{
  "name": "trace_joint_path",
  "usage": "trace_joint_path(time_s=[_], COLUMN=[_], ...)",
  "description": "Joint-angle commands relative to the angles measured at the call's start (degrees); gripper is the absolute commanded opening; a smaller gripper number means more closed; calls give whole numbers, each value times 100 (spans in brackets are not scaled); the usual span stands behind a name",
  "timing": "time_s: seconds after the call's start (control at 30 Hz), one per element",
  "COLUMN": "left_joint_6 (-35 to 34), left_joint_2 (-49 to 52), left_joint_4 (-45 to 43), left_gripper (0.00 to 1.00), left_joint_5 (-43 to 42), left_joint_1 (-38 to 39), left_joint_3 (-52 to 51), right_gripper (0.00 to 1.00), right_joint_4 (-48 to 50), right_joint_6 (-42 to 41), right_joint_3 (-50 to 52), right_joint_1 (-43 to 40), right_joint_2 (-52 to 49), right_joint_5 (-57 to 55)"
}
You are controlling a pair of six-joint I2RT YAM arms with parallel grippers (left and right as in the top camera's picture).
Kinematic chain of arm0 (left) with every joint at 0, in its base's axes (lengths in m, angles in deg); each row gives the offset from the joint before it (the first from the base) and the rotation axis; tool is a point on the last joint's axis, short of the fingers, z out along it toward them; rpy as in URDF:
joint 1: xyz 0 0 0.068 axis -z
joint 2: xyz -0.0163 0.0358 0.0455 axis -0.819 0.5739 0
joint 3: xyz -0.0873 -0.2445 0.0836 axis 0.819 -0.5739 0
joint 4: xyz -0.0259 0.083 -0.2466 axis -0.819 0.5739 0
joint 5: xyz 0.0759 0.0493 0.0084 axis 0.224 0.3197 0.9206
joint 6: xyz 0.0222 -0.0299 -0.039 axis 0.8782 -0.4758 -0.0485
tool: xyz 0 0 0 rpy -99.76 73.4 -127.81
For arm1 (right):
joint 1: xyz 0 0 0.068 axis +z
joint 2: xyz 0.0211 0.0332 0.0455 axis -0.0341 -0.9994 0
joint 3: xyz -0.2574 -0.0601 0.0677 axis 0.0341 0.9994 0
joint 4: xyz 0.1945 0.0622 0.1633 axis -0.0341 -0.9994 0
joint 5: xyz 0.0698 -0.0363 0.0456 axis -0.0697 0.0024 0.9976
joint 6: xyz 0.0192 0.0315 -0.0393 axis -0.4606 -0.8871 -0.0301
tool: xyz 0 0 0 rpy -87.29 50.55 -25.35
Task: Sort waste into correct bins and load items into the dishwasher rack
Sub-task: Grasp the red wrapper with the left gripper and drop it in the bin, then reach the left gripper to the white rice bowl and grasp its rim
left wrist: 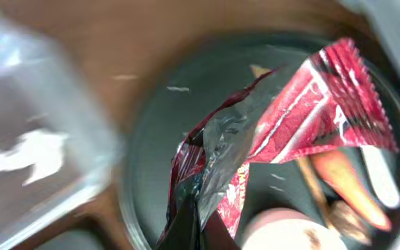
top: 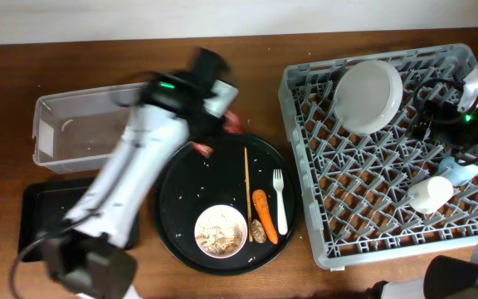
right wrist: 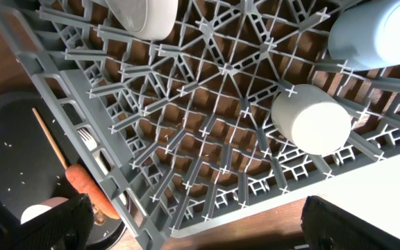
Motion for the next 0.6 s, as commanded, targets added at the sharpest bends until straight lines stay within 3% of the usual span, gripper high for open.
trace_joint_path(time_s=[0.0,0.17,0.23,0.3,0.43,0.5,0.57], left_joint_6=[24,-61,-61,-59,-57,-57,-57], left_joint_2=[15,315,472,614,787,793,774], left_joint_4=[-175,-723,-804,-809,-815,-822,-820], left_gripper=[0,1,7,18,57,65,66], left_joint_5=[46,-715,-798,-780,-730,-734,-737], left_joint_1=[-1266,-2474,-2680,-2793,-2907,-2907,-2907], left_joint_3=[17,15,15,15,15,17,44], right_gripper=[98,98,98,98,98,98,98], right_joint_4=[-2,-4,-4,-4,-4,-2,-2], right_joint_6=[-31,-31,-31,-31,-31,-28,-31], right_joint_3=[-83,-83,-83,-83,-83,-83,-83], right_joint_1=[0,0,0,0,0,0,0], right_joint_2=[55,55,55,55,55,55,55], right_joint_5=[39,39,37,39,37,37,37])
